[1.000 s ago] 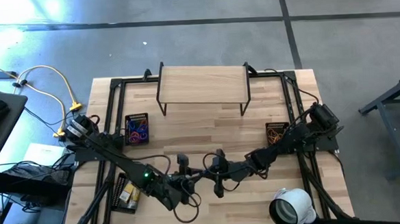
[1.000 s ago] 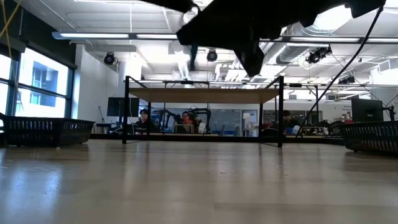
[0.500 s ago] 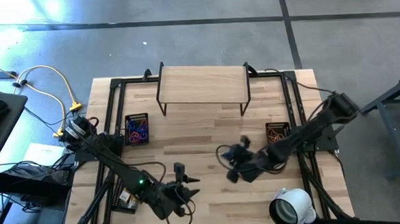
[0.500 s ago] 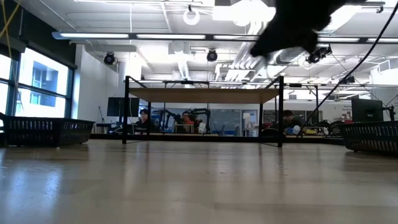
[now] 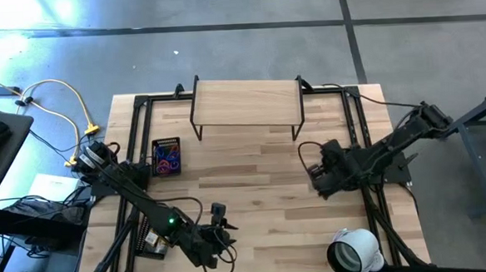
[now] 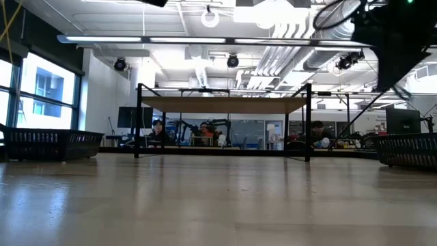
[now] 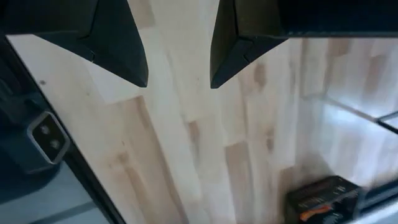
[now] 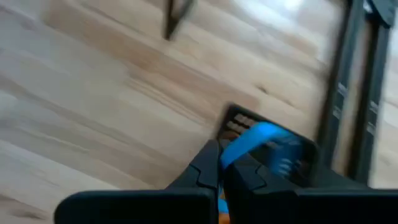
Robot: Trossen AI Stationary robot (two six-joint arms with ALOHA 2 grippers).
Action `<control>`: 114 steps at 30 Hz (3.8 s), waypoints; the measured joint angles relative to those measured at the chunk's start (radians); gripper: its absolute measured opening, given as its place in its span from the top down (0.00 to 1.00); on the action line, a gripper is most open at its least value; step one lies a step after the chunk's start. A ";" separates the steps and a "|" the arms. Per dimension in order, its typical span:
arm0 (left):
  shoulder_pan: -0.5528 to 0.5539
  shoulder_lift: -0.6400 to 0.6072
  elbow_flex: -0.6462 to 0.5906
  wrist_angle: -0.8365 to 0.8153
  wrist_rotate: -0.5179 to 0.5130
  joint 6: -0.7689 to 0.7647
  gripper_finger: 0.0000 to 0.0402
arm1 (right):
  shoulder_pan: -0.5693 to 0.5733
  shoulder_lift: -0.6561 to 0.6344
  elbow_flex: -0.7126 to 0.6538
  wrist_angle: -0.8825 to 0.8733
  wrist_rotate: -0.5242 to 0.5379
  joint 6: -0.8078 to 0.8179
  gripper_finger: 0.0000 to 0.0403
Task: Pick & Place Office Desk Supplies
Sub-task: Put the blue rubber band into the top right black bin, then put the top right black bin on the shelf
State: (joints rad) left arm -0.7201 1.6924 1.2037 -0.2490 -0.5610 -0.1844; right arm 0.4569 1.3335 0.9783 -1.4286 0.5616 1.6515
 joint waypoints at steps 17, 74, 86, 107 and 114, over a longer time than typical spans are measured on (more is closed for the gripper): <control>-0.001 0.000 0.000 -0.076 0.335 -0.101 0.59 | -0.195 0.000 -0.207 0.220 -0.224 -0.241 0.99; -0.003 0.000 -0.002 -0.136 0.333 -0.119 0.59 | -0.105 -0.100 -0.104 0.360 -0.611 -0.606 0.57; -0.003 0.000 -0.002 -0.141 0.333 -0.119 0.59 | -0.008 -0.100 -0.109 0.284 -0.541 -0.791 0.57; -0.003 0.000 -0.002 -0.142 0.333 -0.119 0.59 | 0.074 -0.100 -0.382 0.471 -0.591 -0.792 0.57; -0.003 0.000 -0.002 -0.142 0.333 -0.119 0.59 | 0.074 -0.100 -0.431 0.580 -0.591 -0.832 0.57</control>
State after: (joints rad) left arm -0.7231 1.6924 1.2022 -0.3908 -0.2279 -0.3031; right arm 0.5304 1.2339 0.5469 -0.8490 -0.0289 0.8195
